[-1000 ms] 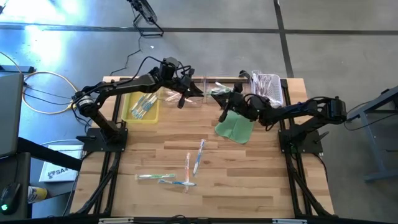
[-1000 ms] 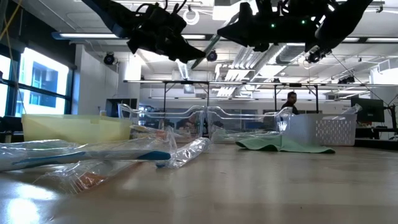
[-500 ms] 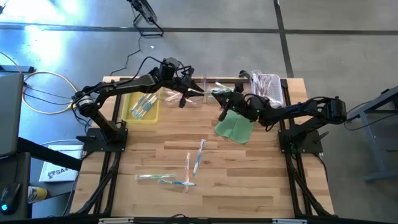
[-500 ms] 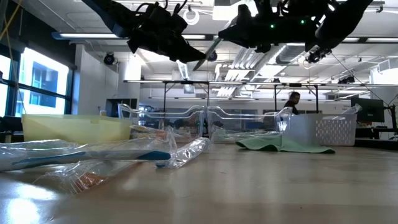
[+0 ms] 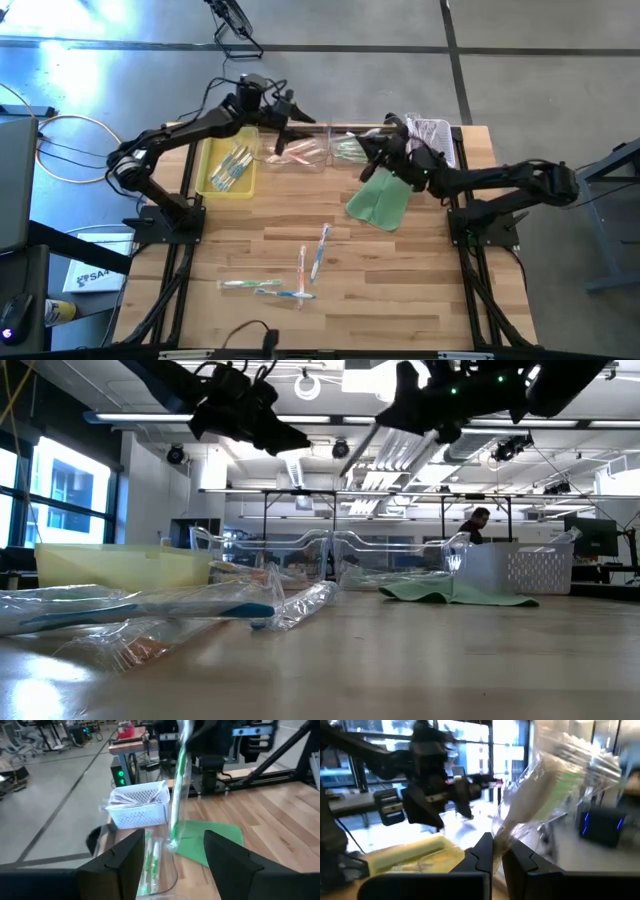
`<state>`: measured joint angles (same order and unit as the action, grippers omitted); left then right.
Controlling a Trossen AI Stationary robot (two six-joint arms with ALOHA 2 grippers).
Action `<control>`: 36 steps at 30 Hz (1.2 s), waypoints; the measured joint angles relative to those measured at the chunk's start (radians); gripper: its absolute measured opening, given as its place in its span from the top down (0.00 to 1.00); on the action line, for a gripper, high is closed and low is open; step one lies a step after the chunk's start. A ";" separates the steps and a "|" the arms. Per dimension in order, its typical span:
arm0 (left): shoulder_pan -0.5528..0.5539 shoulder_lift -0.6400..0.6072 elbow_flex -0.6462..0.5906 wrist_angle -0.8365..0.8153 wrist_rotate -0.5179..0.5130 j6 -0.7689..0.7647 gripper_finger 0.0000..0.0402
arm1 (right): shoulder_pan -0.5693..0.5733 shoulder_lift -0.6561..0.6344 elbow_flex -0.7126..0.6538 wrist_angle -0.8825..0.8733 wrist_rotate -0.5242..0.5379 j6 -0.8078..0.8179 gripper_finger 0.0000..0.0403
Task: Pick & Place Toothbrushes
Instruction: Put the green toothbrush into the right transparent bin
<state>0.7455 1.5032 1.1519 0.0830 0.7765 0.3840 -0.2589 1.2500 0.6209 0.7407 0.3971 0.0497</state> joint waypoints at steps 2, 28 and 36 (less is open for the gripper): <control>0.016 -0.006 0.000 -0.004 0.000 0.000 0.50 | -0.053 -0.015 0.000 -0.074 -0.056 0.103 0.97; 0.013 -0.007 0.000 -0.034 -0.002 0.003 0.50 | -0.347 0.181 -0.001 -0.321 -0.233 0.489 0.97; 0.013 -0.007 0.000 -0.034 -0.003 0.003 0.50 | -0.347 0.181 -0.001 -0.318 -0.213 0.504 0.85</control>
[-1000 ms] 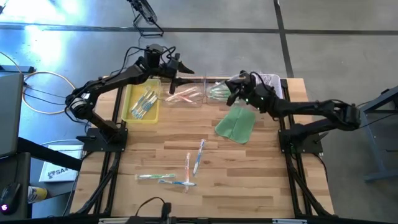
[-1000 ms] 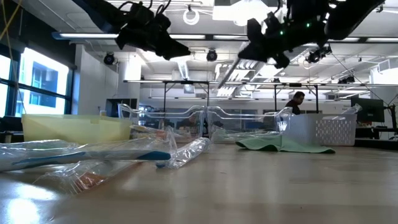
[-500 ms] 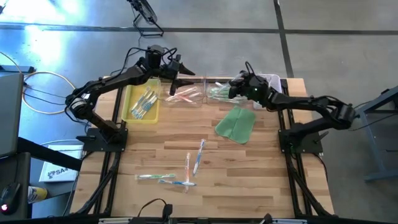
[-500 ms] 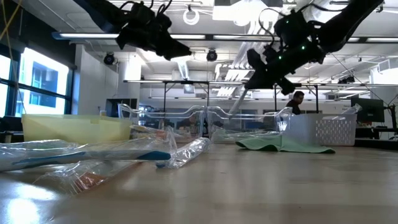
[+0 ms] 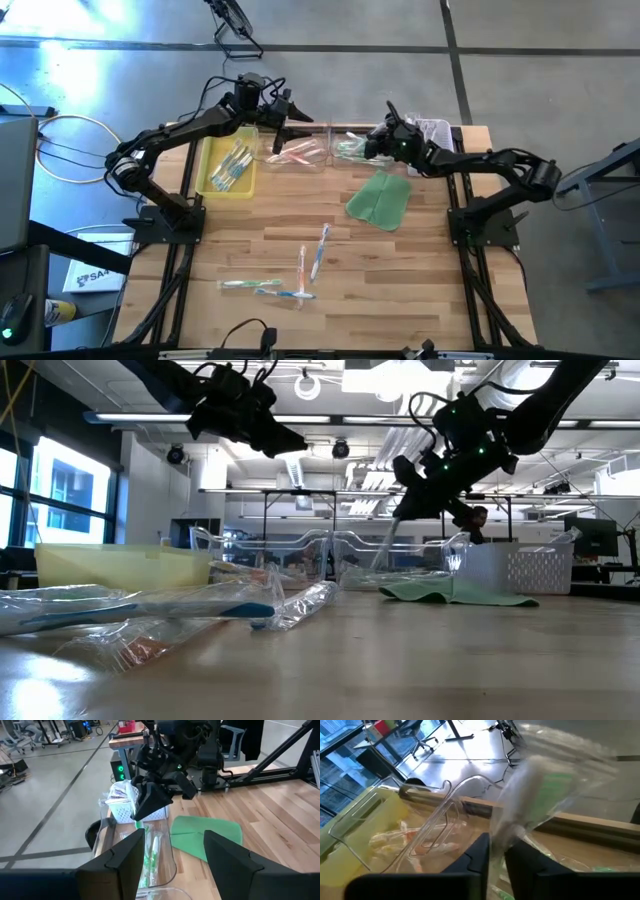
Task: Pick & Place Toothbrushes
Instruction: Put the green toothbrush into the right transparent bin, then put the blue toothbrush into the yellow bin
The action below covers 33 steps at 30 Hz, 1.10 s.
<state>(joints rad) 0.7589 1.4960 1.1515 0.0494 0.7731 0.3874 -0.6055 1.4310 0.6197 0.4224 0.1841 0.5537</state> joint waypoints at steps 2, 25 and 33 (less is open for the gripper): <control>0.000 0.000 0.000 0.000 0.000 0.000 0.50 | 0.000 0.000 0.000 -0.004 0.000 0.000 0.80; 0.000 0.001 -0.001 -0.024 0.001 0.000 0.50 | -0.046 -0.043 0.000 -0.001 0.180 -0.127 0.62; 0.000 0.001 -0.001 -0.026 0.001 0.000 0.50 | -0.051 -0.089 0.000 0.069 0.226 -0.242 0.62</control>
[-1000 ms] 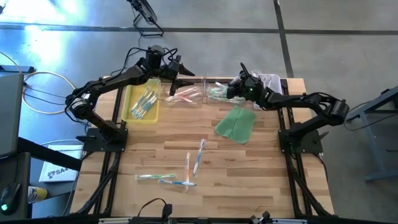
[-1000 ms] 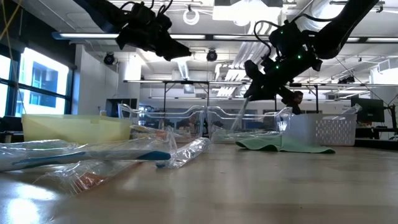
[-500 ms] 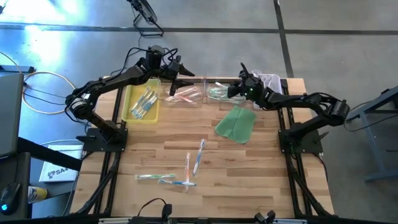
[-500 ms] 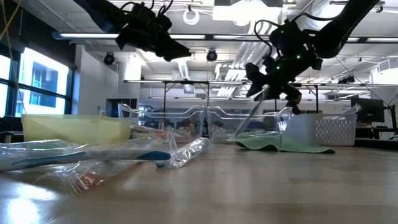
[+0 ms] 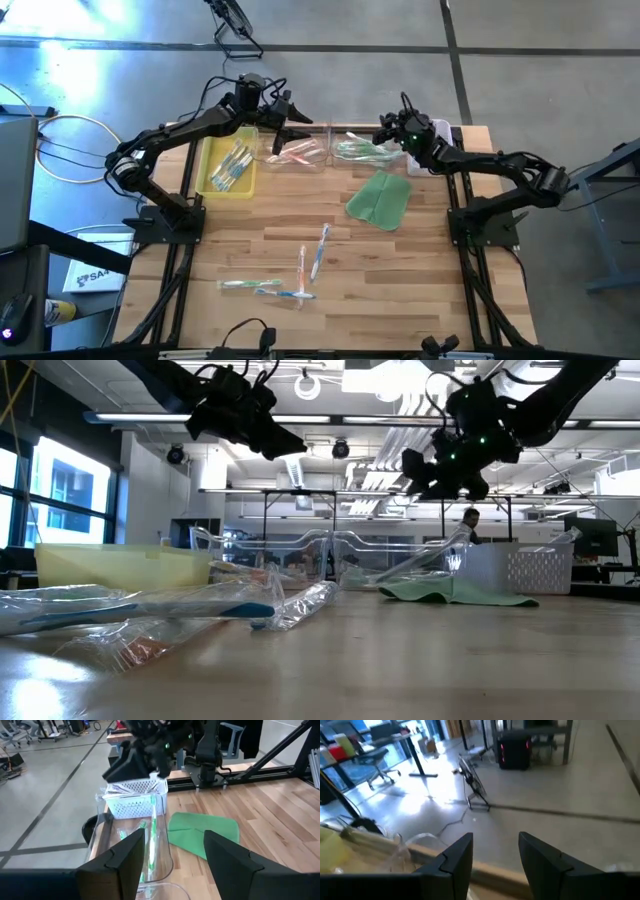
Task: Pick & Place Toothbrushes
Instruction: Put the blue toothbrush into the yellow bin
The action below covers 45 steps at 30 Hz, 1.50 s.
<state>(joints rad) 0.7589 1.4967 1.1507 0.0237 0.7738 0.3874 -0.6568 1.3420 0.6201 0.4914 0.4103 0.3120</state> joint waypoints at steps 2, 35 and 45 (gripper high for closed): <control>0.000 0.000 0.000 -0.001 0.000 0.000 0.50 | 0.002 -0.025 0.000 0.022 -0.042 -0.003 0.62; -0.118 0.000 0.000 -0.184 -0.208 0.252 0.80 | 0.319 -0.233 0.001 -0.122 -0.417 -0.188 0.96; -0.185 -0.018 -0.050 -0.147 -0.245 0.291 0.99 | 0.405 -0.233 0.000 -0.217 -0.418 -0.158 0.99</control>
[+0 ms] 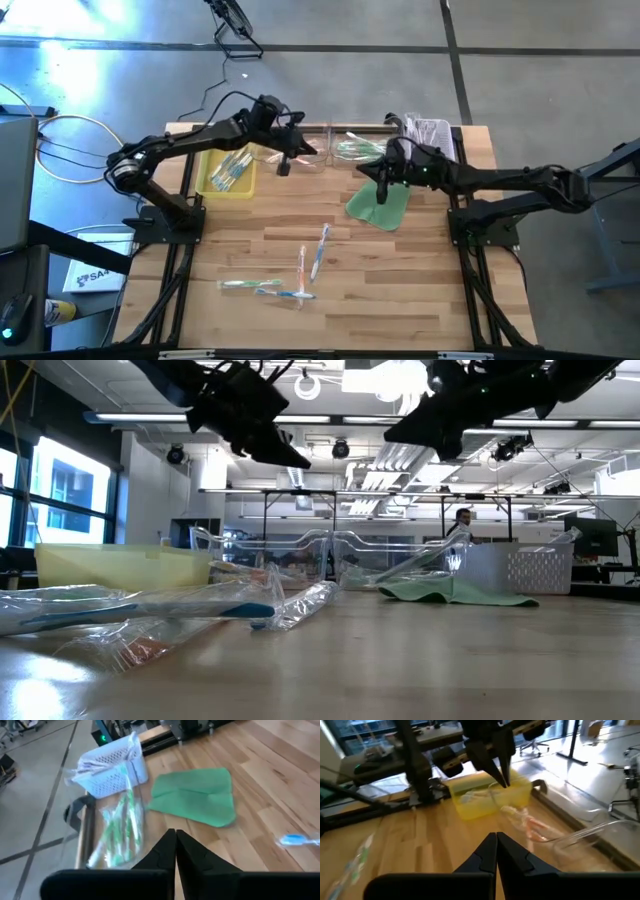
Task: Pick & Place Toothbrushes
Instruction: Put the blue toothbrush into the yellow bin
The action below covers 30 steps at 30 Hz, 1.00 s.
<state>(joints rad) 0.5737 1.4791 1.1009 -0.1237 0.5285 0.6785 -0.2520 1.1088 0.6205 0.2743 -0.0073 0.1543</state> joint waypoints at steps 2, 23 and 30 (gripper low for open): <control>0.001 -0.030 -0.064 0.037 0.000 -0.013 1.00 | 0.018 0.000 0.000 -0.019 0.004 -0.001 0.99; -0.334 -0.471 -0.609 0.424 -0.370 -0.453 1.00 | 0.076 0.000 -0.001 -0.064 0.035 -0.025 1.00; -0.399 -0.468 -0.610 0.394 -0.360 -0.475 1.00 | 0.076 0.001 -0.001 -0.097 0.003 -0.046 1.00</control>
<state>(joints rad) 0.1744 1.0107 0.4911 0.2699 0.1680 0.2031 -0.1759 1.1095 0.6197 0.1771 -0.0045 0.1081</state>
